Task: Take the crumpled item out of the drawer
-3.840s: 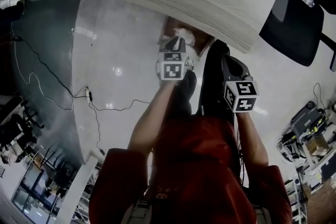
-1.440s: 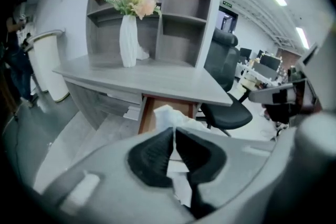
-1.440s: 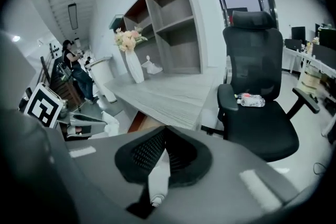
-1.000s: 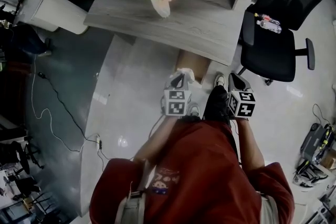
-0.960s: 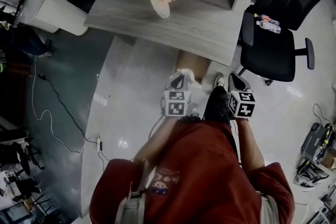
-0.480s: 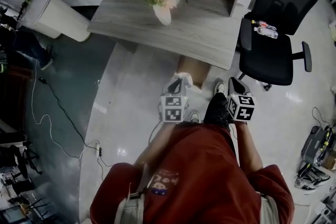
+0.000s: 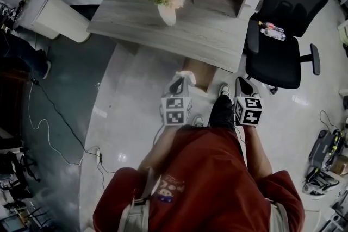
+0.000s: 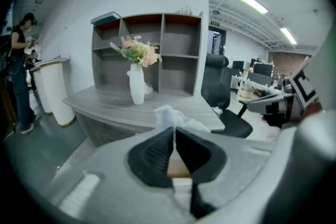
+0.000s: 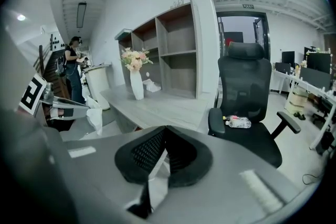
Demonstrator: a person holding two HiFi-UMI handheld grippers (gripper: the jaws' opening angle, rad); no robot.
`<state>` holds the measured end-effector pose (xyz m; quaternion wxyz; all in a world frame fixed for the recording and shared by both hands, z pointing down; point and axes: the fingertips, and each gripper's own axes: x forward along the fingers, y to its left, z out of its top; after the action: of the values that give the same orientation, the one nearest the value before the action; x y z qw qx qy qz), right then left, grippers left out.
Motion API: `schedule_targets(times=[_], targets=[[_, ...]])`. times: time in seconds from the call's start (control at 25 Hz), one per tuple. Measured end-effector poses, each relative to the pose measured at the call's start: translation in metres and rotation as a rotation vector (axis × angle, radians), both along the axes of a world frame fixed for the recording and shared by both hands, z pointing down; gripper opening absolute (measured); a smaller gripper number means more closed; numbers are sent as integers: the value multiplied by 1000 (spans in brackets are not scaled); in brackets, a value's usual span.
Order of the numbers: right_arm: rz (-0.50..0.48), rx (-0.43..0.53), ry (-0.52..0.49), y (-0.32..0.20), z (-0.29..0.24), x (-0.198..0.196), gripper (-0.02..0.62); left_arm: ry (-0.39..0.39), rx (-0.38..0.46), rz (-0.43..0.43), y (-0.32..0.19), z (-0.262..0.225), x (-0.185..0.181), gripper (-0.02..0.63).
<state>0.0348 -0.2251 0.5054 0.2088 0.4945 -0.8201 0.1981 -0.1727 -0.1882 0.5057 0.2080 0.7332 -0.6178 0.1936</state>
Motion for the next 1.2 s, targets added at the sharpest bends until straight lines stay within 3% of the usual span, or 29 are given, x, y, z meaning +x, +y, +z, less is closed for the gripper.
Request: schedule_targets(times=[1.2], targets=[[-45,-11,24,10,1,-15,2,2,2,-1,8,4,-10,12]])
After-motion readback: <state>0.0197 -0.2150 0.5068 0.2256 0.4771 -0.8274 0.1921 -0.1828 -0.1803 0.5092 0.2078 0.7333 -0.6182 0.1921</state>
